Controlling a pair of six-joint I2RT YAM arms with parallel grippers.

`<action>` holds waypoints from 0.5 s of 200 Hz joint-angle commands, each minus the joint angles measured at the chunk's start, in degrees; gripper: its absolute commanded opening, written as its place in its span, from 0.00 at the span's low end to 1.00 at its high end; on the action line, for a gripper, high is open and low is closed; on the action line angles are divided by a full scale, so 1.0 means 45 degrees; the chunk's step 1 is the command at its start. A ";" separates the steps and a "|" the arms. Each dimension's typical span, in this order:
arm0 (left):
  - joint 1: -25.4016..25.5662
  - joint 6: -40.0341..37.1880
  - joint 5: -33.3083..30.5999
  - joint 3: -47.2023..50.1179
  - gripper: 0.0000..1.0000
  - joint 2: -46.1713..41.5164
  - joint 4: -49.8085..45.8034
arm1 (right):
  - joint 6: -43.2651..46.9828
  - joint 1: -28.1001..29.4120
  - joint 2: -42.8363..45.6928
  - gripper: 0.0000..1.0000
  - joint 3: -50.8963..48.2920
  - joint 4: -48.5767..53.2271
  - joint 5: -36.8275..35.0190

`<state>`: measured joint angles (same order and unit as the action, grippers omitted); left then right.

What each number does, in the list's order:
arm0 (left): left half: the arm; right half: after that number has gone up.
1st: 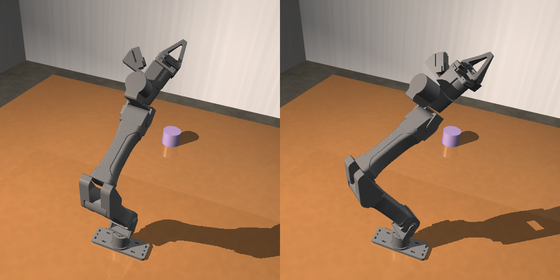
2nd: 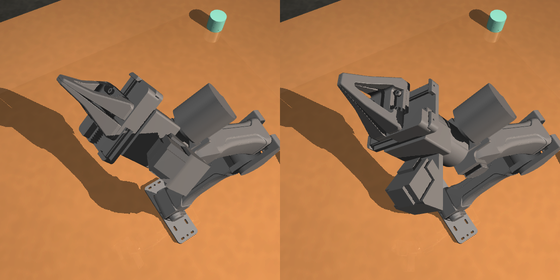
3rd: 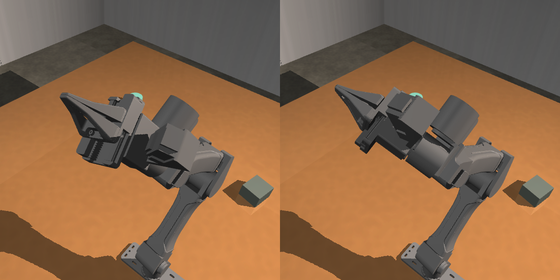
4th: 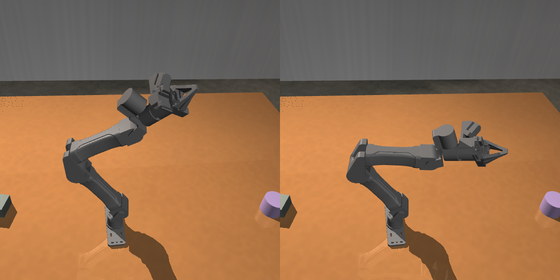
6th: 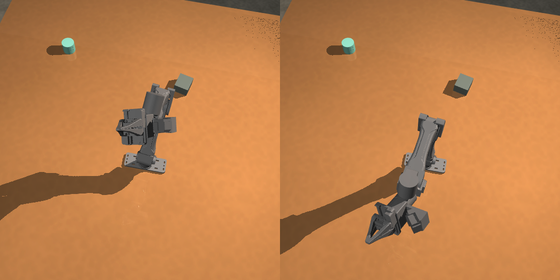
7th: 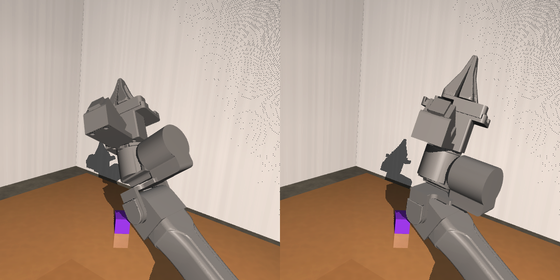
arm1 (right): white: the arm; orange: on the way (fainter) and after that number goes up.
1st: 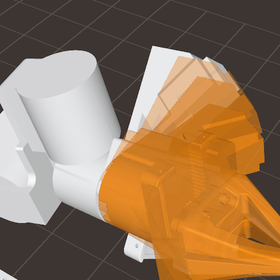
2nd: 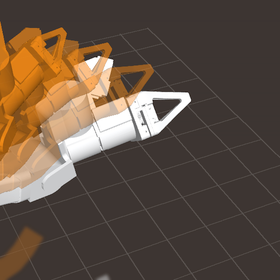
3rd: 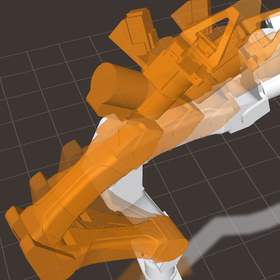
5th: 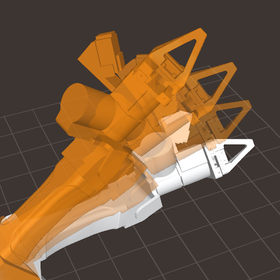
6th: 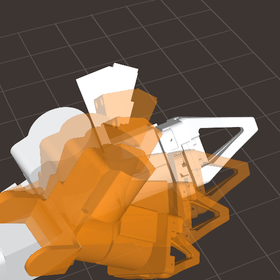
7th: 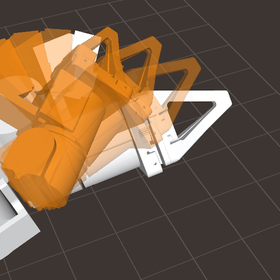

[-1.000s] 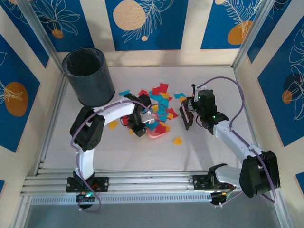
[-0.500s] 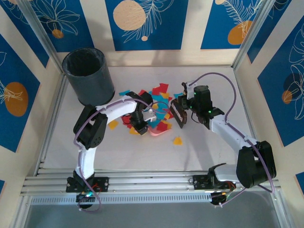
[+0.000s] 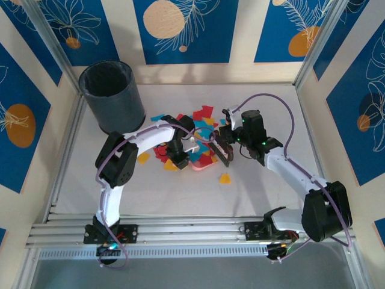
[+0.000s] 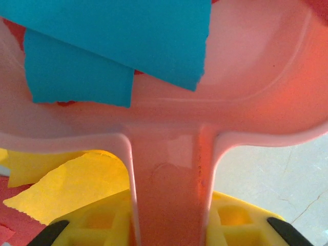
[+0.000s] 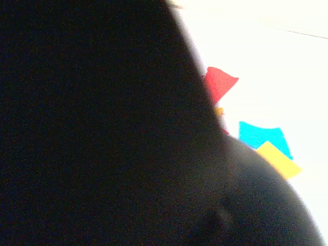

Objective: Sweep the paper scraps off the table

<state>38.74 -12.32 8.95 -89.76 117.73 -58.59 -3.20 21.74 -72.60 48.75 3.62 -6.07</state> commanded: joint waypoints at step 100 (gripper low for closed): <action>-0.0152 0.0277 0.0255 0.1092 0.00 -0.1465 0.1119 | -0.1283 -0.0304 0.2360 0.00 -0.0178 0.0306 -0.1519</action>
<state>38.74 -11.99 8.97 -86.21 114.83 -53.67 -6.02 21.39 -65.25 48.69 5.82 -9.15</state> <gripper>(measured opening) 0.267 0.257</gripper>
